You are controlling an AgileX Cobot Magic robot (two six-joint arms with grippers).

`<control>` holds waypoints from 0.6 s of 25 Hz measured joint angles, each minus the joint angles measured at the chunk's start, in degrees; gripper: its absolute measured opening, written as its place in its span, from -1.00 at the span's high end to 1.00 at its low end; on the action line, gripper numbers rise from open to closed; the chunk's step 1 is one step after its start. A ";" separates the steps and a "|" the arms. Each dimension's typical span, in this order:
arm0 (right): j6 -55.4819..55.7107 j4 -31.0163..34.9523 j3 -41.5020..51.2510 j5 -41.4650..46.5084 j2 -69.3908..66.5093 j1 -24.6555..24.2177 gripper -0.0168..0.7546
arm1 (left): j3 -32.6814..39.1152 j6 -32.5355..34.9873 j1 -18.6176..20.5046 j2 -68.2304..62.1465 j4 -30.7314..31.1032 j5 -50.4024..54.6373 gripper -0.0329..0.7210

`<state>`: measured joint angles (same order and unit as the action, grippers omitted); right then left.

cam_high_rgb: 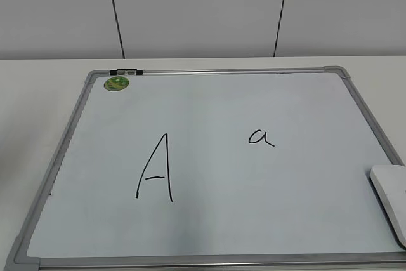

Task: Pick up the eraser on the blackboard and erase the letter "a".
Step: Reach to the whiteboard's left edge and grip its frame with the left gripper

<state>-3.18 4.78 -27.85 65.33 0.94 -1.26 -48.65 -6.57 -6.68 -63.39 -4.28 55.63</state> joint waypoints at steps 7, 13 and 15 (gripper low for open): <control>0.00 0.00 0.00 0.00 0.00 0.00 -0.43 | -4.70 0.00 0.00 -12.76 -0.24 -1.28 -0.35; 0.00 0.00 0.00 -0.11 0.00 0.00 -0.43 | -12.64 0.00 0.00 -24.04 -0.09 -2.18 -0.35; 0.00 0.00 0.00 -0.11 0.00 0.00 -0.43 | -16.06 0.00 0.00 -27.75 0.38 -2.18 -0.34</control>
<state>-3.18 4.78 -27.85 65.21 0.94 -1.26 -64.71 -6.57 -6.68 -91.15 -3.90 53.45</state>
